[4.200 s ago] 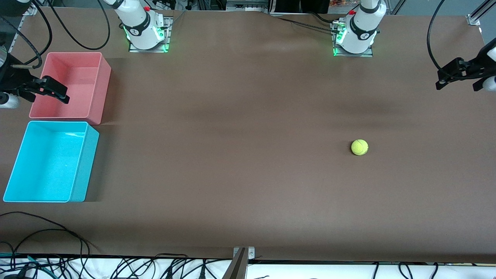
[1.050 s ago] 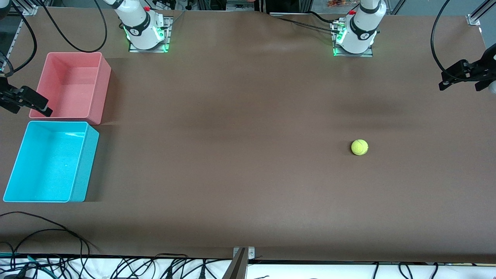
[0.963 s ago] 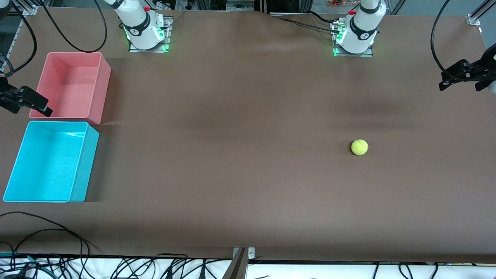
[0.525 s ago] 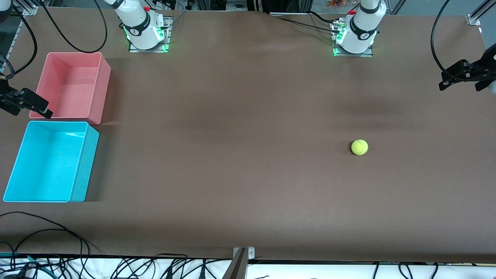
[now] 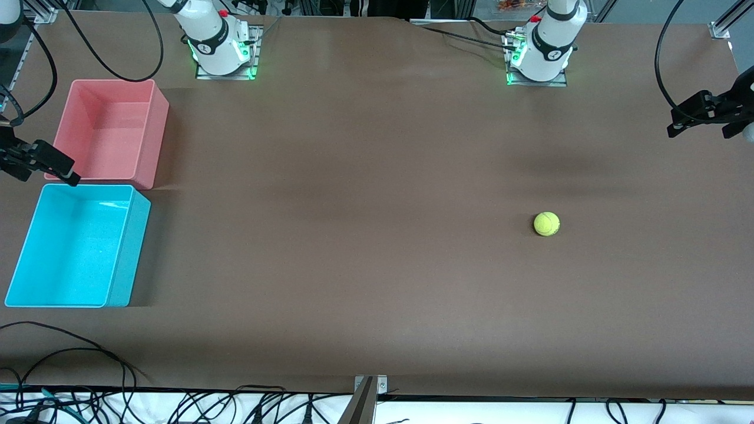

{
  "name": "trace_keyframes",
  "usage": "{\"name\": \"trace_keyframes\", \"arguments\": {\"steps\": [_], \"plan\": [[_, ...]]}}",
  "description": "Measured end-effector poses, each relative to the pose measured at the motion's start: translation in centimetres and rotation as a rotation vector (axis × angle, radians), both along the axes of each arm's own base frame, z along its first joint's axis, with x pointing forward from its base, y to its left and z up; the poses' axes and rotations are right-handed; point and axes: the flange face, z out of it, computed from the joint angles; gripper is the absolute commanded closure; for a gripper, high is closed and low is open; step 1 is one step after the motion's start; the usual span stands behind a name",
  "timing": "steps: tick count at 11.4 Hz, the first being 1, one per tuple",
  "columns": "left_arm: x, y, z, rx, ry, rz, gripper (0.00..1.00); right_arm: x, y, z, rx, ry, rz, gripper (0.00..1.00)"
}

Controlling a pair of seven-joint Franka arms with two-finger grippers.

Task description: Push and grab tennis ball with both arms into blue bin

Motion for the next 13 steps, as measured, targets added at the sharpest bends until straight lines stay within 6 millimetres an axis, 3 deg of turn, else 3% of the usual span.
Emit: {"name": "trace_keyframes", "arguments": {"steps": [13], "plan": [[0.00,0.00,0.01,0.000,0.000,0.000,0.00,0.46,-0.07,-0.83,-0.001,0.008,-0.001,0.00]]}}
